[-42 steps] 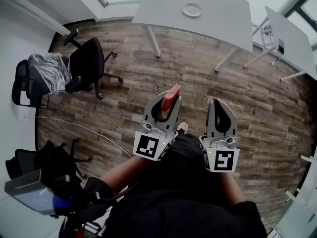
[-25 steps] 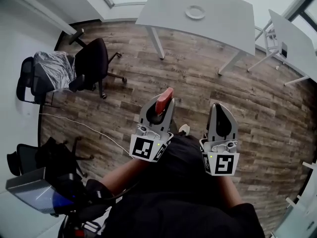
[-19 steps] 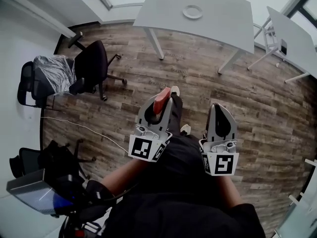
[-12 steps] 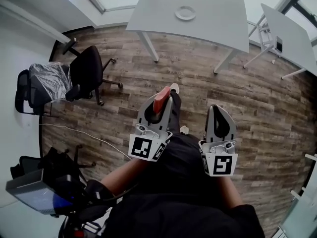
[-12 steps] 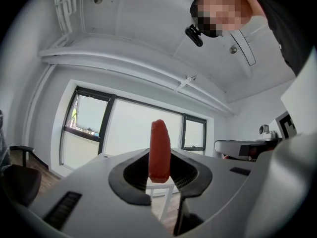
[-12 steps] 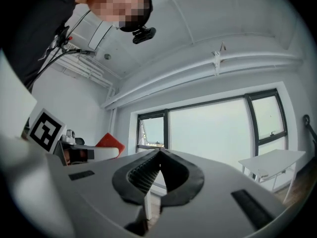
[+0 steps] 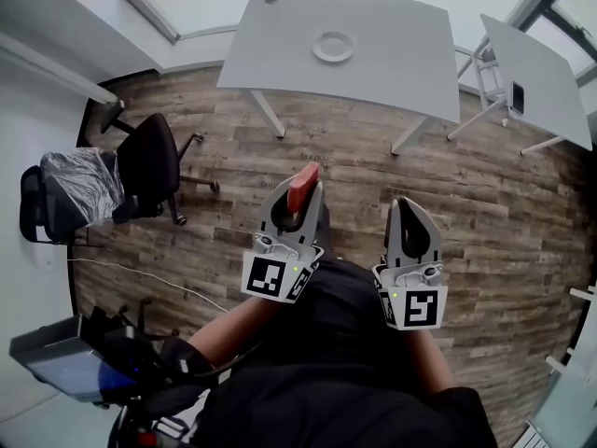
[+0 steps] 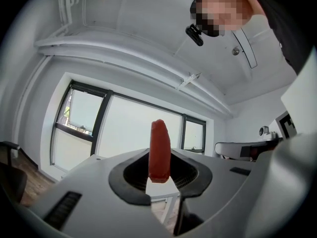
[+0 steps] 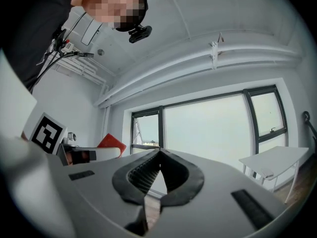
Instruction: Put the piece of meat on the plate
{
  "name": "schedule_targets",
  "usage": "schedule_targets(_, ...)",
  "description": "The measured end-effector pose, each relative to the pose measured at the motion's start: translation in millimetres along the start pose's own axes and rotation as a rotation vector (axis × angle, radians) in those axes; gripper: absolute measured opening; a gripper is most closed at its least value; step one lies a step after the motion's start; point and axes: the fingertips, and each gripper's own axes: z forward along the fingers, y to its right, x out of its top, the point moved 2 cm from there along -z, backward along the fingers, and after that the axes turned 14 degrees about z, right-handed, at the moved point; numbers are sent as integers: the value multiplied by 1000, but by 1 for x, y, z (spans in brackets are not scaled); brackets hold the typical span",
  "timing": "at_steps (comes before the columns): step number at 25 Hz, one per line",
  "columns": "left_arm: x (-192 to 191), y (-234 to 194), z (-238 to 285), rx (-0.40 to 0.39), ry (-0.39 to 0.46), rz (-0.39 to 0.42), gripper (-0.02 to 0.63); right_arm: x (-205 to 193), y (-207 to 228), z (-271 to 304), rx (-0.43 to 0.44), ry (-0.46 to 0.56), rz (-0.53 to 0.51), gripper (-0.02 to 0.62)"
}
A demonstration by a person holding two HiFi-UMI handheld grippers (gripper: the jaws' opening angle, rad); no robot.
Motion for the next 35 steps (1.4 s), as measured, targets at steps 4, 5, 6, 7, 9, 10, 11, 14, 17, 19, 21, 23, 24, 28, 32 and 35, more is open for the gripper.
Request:
schedule_targets(4,0,-27,40,-2,-10,-2,94,6,18,52,27,-14,38,5)
schedule_targets(5,1,-35,50,-2,-12,-5,94,9,24,66,21,-20,42,5)
schedule_targets(6,2,-43,60,-3,-14,-7,94,12,30,81,13,-26,48,5)
schedule_targets(7,3,-51,69,-3,-17,-8,94,13,35,94,7,-33,53,5)
schedule_targets(9,3,-68,85,3,-24,-9,94,15,42,119,6,-46,58,5)
schedule_targets(10,2,-80,93,10,-27,-13,95,14,43,133,13,-52,58,5)
schedule_targets(11,2,-93,102,18,-28,-18,94,14,41,149,25,-62,57,5)
schedule_targets(14,3,-130,123,32,-27,-31,94,11,32,194,58,-92,48,5)
schedule_targets(17,2,-156,139,36,-24,-35,94,11,30,224,46,-100,41,5)
schedule_targets(19,-1,-172,148,41,-23,-44,94,11,33,240,29,-99,37,5)
schedule_targets(21,-4,-185,153,43,-22,-51,94,9,35,255,16,-100,27,5)
schedule_targets(23,-8,-196,159,38,-24,-55,95,7,36,269,5,-103,20,5)
schedule_targets(24,-9,-201,163,37,-26,-58,94,7,37,275,0,-105,19,5)
schedule_targets(28,-14,-222,180,46,-22,-71,94,6,41,300,-18,-111,21,5)
schedule_targets(32,-21,-239,194,33,-27,-91,94,4,33,319,-31,-114,-16,5)
schedule_targets(35,-21,-243,207,18,-15,-99,94,5,29,330,-28,-114,-33,5)
